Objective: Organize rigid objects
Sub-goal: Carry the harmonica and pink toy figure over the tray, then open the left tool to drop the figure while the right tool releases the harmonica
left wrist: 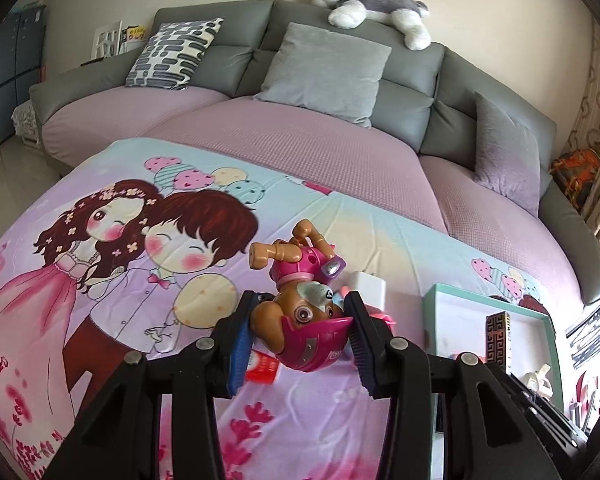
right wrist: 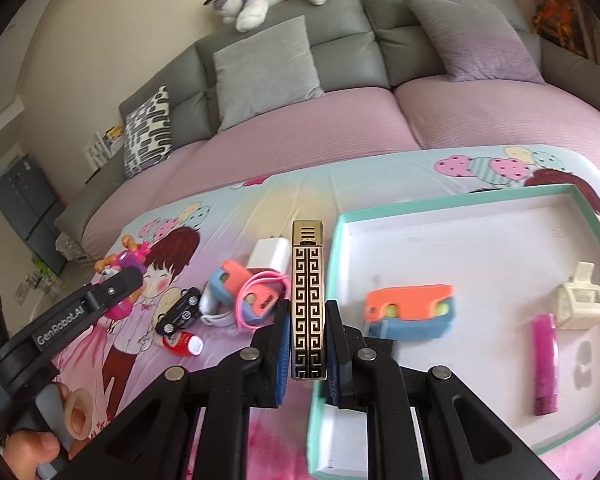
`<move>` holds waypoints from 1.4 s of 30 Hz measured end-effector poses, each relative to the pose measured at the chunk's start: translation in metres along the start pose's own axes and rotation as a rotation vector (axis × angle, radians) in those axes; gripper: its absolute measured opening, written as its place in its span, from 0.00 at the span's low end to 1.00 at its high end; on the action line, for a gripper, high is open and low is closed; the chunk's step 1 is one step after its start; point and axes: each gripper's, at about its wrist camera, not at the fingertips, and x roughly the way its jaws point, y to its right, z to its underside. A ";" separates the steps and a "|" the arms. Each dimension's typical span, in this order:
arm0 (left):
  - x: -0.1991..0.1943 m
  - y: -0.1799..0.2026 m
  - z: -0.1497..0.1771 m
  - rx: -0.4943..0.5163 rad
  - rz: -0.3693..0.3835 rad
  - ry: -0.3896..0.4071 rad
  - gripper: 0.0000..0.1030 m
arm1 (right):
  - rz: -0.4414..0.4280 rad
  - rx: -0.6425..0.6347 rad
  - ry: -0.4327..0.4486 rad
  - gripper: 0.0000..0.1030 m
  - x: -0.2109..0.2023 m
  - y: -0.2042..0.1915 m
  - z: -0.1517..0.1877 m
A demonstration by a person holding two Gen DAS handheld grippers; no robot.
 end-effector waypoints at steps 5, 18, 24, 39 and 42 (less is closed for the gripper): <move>-0.003 0.023 0.003 0.030 0.015 0.004 0.44 | 0.021 0.047 0.009 0.16 -0.009 0.023 -0.003; 0.000 0.112 0.029 0.182 0.172 -0.037 0.44 | 0.216 0.121 0.007 0.16 -0.027 0.092 -0.003; 0.009 0.144 0.047 0.244 0.238 -0.094 0.44 | 0.281 0.143 -0.002 0.16 -0.033 0.114 -0.003; 0.027 0.167 0.068 0.289 0.268 -0.192 0.44 | 0.347 0.163 -0.076 0.17 -0.022 0.130 0.007; 0.028 0.167 0.068 0.287 0.276 -0.208 0.44 | 0.361 0.166 -0.077 0.17 -0.022 0.131 0.007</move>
